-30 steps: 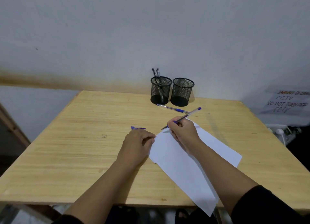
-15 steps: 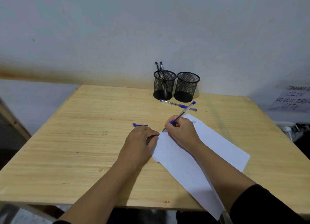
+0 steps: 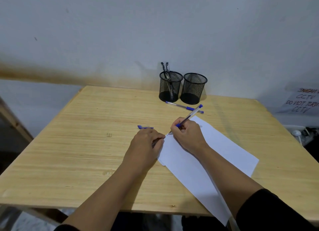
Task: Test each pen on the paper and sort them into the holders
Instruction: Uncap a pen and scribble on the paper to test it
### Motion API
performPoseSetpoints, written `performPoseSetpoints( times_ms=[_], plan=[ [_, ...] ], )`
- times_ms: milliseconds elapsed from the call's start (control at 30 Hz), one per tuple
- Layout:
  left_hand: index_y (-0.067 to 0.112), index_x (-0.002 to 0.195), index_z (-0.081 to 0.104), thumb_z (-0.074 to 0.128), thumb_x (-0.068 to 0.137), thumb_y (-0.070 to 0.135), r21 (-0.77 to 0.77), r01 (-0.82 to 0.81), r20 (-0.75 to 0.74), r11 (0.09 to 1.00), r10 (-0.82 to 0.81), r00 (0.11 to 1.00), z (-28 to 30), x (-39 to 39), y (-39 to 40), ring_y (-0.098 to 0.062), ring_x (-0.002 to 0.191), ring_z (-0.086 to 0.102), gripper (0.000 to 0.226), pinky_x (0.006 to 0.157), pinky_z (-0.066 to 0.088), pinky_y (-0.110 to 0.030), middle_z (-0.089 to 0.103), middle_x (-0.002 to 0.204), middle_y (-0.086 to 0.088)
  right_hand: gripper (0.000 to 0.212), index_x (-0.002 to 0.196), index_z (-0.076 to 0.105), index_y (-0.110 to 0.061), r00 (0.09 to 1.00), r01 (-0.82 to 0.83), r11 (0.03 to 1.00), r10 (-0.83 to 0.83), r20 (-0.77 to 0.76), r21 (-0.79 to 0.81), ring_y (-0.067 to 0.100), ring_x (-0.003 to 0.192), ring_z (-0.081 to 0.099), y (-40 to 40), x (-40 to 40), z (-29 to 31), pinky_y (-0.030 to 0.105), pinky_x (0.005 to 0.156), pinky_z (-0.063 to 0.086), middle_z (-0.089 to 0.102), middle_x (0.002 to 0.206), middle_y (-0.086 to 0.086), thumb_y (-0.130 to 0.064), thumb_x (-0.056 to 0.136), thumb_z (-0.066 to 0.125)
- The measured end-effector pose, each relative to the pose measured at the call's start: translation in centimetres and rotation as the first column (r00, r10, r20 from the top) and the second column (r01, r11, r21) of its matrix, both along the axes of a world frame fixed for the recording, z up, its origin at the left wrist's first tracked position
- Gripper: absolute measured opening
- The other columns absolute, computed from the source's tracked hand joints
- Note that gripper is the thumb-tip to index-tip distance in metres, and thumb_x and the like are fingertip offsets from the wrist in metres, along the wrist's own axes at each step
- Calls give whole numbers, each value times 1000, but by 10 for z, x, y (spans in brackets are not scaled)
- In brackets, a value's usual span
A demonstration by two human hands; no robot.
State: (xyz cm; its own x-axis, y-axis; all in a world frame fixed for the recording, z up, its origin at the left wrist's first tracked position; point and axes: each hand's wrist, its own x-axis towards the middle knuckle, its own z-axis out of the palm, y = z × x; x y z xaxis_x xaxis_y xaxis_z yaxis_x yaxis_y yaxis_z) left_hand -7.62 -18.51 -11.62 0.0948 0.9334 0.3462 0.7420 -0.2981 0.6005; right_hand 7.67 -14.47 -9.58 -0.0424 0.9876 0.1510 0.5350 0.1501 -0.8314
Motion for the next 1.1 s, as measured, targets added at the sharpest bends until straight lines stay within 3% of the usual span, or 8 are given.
performPoseSetpoints(
  times_ms=[600, 1100],
  plan=[
    [22, 101, 70, 56, 86, 22, 23, -5, -12, 1000, 5, 1000, -3, 0, 2, -9, 99, 55, 21, 82, 31, -14, 69, 98, 7, 11, 78, 60, -10, 999, 50, 999, -50, -9, 12, 20, 68, 58, -1, 0, -1, 35, 68, 54, 59, 67, 7, -13, 86, 53],
    [22, 102, 70, 56, 86, 23, 25, 4, -14, 1000, -3, 1000, -4, 0, 2, -8, 101, 54, 21, 84, 32, -14, 69, 99, 7, 13, 81, 59, -7, 997, 77, 997, -78, 30, 26, 19, 67, 57, -1, -1, -1, 33, 65, 53, 62, 73, 15, -15, 87, 52]
  ],
)
